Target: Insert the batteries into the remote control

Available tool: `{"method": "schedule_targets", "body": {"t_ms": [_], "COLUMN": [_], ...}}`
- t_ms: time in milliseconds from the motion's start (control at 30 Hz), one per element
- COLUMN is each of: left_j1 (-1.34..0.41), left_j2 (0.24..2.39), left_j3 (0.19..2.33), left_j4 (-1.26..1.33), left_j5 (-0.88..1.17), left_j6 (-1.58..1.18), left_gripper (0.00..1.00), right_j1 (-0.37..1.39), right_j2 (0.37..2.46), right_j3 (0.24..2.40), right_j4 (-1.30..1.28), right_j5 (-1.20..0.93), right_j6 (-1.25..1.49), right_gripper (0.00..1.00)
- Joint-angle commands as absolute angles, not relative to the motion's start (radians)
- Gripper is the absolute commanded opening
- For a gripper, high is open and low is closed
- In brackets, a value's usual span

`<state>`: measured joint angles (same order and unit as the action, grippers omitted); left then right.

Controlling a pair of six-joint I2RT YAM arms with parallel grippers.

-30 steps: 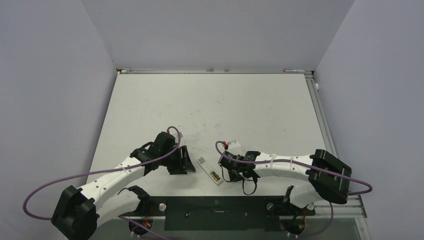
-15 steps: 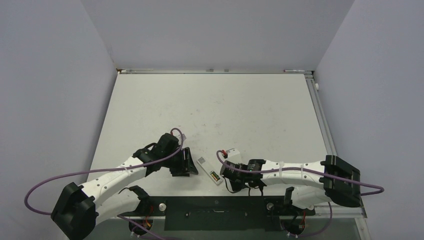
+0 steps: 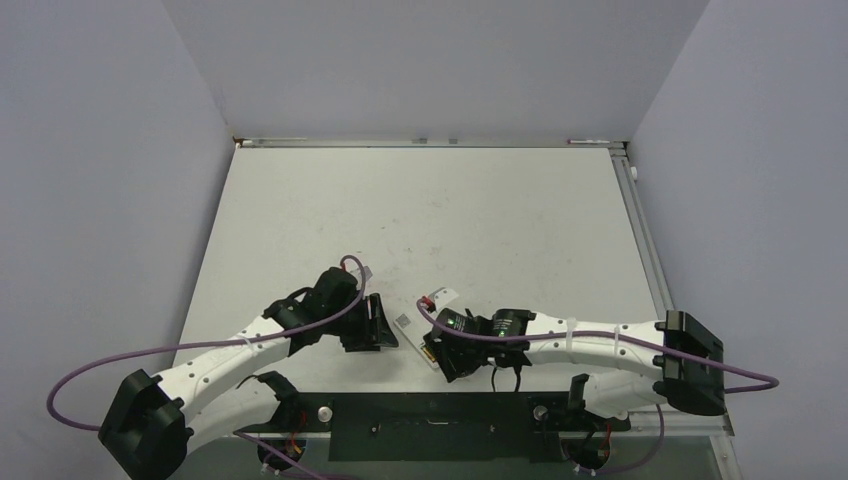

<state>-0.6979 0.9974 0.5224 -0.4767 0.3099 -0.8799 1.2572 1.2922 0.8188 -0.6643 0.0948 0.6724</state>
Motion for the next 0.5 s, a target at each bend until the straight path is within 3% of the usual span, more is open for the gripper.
{"method": "schedule_targets", "body": {"t_ms": [0,467], "left_j1": [-0.701,-0.699], "left_j2": [0.953,0.946], "left_j3": [0.527,0.528], "left_j4": [-0.486,-0.5], "left_j5": [0.287,0.286], "left_j6": [-0.884,-0.87], "left_gripper": [0.5,0.53], "right_j1": [1.249,1.247], "right_j2": [1.32,1.459], "right_j3": [0.847,0.83], "right_j4": [-0.622,-0.587], "right_j5": [0.028,-0.003], "right_j6": [0.537,0.452], "right_gripper": [0.57,0.58]}}
